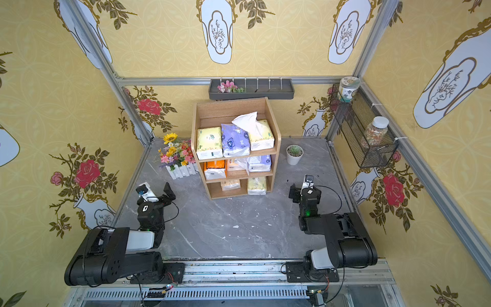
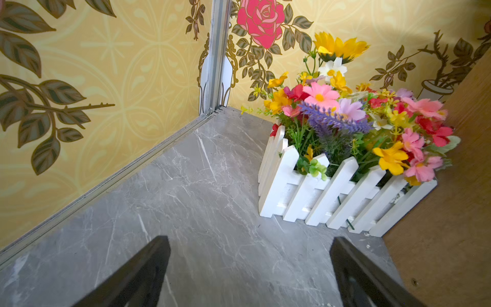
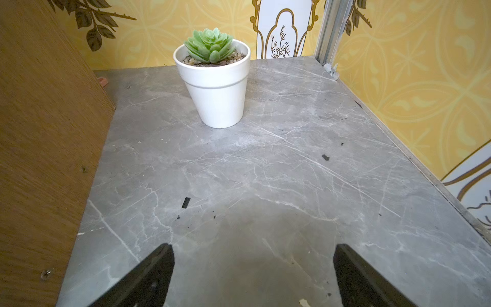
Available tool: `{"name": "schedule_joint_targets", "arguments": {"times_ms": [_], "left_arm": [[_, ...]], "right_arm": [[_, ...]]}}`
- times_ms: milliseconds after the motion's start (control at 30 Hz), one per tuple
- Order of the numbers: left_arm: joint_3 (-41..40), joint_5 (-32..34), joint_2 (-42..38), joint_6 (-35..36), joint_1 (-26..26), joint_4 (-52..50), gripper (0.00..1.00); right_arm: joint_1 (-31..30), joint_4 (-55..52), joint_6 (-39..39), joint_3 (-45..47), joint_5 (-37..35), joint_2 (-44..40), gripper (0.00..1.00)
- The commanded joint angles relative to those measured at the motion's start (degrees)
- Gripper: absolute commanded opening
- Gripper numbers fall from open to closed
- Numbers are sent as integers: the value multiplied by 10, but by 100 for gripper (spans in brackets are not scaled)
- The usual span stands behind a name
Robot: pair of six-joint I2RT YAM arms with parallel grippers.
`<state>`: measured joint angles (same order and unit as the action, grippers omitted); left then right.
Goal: Remove the tissue boxes from the shelf
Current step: Pick up a box of tissues from the shelf.
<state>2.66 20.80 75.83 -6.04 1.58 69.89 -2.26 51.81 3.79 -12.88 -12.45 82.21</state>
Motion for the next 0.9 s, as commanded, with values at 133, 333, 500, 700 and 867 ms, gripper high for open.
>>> {"name": "schedule_joint_targets", "arguments": {"times_ms": [133, 333, 500, 700, 867], "left_arm": [[1, -3, 1, 1, 1, 13, 100], [1, -3, 1, 2, 1, 13, 100], [-6, -2, -36, 7, 1, 3, 100], [45, 26, -243, -22, 1, -241, 100], [171, 8, -353, -94, 1, -506, 100]], "right_arm": [[0, 7, -4, 0, -2, -1, 97], [0, 7, -4, -2, 1, -1, 97], [-10, -11, -22, 22, 12, -78, 97], [-25, -270, -10, -36, -33, -342, 97], [-17, -624, 170, -211, -129, -392, 97]]}}
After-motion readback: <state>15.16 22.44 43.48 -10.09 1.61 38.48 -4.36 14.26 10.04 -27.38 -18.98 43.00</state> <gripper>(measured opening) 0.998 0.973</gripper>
